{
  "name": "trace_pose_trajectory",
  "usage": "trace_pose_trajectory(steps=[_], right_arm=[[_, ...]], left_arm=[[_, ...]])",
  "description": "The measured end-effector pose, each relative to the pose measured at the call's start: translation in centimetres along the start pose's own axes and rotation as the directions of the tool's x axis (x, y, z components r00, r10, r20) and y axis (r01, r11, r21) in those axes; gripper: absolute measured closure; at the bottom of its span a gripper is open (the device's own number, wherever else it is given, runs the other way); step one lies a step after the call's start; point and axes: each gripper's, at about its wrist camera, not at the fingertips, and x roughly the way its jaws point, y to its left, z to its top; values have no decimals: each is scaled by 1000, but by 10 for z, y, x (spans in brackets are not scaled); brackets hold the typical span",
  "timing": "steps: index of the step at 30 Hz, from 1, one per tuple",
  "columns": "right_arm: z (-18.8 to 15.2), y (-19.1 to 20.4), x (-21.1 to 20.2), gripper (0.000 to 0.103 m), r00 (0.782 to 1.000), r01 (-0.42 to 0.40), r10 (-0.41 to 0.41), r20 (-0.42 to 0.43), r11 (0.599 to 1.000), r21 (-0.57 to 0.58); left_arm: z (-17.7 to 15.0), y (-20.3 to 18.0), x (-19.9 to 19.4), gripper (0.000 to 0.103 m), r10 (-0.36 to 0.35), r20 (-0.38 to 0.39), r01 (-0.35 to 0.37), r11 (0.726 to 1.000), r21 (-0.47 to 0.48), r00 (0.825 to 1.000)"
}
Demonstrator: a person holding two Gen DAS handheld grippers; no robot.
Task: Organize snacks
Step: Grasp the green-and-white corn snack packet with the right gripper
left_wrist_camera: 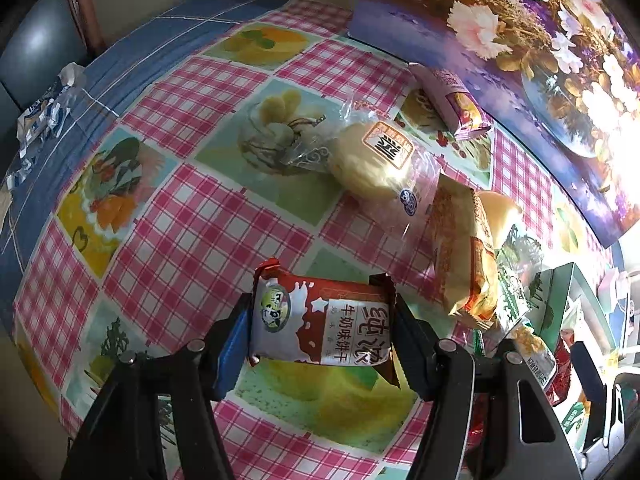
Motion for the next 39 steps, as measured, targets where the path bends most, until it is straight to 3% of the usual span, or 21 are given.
trace_pose_trajectory(steps=[10,17,21,25,29,31,39], right_arm=[[-9,2,16,6,996,37,-39,-83,999,-27],[-12,0,22,6,985,-76,79,-150,997,23],[-15,-5,24,14,973,-137,151,-173,986,91],[-17,-9,30,27,968,-133,156,-199,983,123],[-20,-6,35,33,964,-104,125,-233,989,104],[-21,-3,35,41,968,-69,84,-235,995,69],[-18,-5,24,49,974,-67,84,-210,994,85]], left_arm=[[2,-6,3,36,-5,2,5,1000,12,1000],[2,-6,3,36,-8,1,8,1000,13,1000],[3,-6,4,36,-11,-1,11,1000,14,1000],[3,-6,4,36,-12,-4,12,1000,17,1000],[3,-7,5,36,-14,-9,14,1000,19,1000],[2,-7,6,36,-15,-11,15,1000,20,1000],[3,-7,5,36,-17,-6,17,1000,26,1000]])
